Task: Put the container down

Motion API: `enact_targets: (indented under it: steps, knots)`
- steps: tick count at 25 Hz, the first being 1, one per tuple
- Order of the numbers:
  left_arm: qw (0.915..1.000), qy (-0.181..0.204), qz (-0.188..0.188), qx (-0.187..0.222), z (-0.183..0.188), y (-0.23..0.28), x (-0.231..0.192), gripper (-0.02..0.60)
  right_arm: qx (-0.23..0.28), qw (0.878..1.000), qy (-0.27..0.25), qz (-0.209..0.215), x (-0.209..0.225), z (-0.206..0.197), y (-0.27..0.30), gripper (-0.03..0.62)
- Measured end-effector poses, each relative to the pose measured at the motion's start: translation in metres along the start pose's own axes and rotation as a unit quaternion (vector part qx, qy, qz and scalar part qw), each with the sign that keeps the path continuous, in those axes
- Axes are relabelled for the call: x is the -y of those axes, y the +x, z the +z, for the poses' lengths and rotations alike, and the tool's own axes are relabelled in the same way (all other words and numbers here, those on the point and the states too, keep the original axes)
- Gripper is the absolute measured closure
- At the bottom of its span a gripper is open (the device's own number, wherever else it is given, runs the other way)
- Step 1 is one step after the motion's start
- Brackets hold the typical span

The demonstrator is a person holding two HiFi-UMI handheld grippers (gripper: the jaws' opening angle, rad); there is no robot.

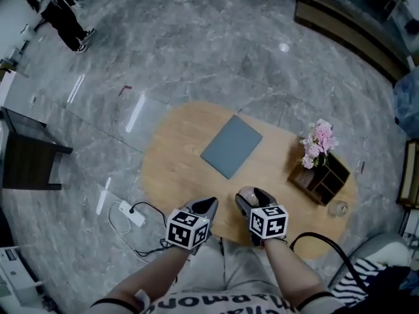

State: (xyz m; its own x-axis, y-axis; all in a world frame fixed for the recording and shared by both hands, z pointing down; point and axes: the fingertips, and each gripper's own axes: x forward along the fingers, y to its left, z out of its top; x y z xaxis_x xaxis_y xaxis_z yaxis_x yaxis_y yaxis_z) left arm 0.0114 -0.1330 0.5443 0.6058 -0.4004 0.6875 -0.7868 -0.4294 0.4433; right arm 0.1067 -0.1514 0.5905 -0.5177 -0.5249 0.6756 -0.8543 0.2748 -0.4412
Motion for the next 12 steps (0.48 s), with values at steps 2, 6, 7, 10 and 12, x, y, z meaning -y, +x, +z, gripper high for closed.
enact_targets:
  steps: [2, 6, 7, 10, 12]
  knots:
    - [0.9990, -0.029, -0.007, 0.034, 0.023, -0.014, 0.006, 0.568, 0.007, 1.000, -0.001, 0.011, -0.012, 0.018, -0.014, 0.335]
    - [0.9951, -0.037, -0.028, 0.087, 0.071, -0.041, 0.030, 0.568, 0.019, 0.999, -0.019, 0.026, -0.040, 0.055, -0.051, 0.335]
    - [0.9941, -0.030, -0.035, 0.098, 0.082, -0.048, 0.038, 0.568, 0.026, 0.999, -0.025, 0.030, -0.047, 0.066, -0.061, 0.335]
    - [0.9880, -0.009, -0.054, 0.144, 0.118, -0.072, 0.065, 0.566, 0.064, 0.996, -0.043, 0.040, -0.070, 0.101, -0.099, 0.388]
    - [0.9809, 0.000, -0.061, 0.185, 0.144, -0.090, 0.083, 0.567, 0.099, 0.992, -0.056, 0.044, -0.083, 0.129, -0.125, 0.465]
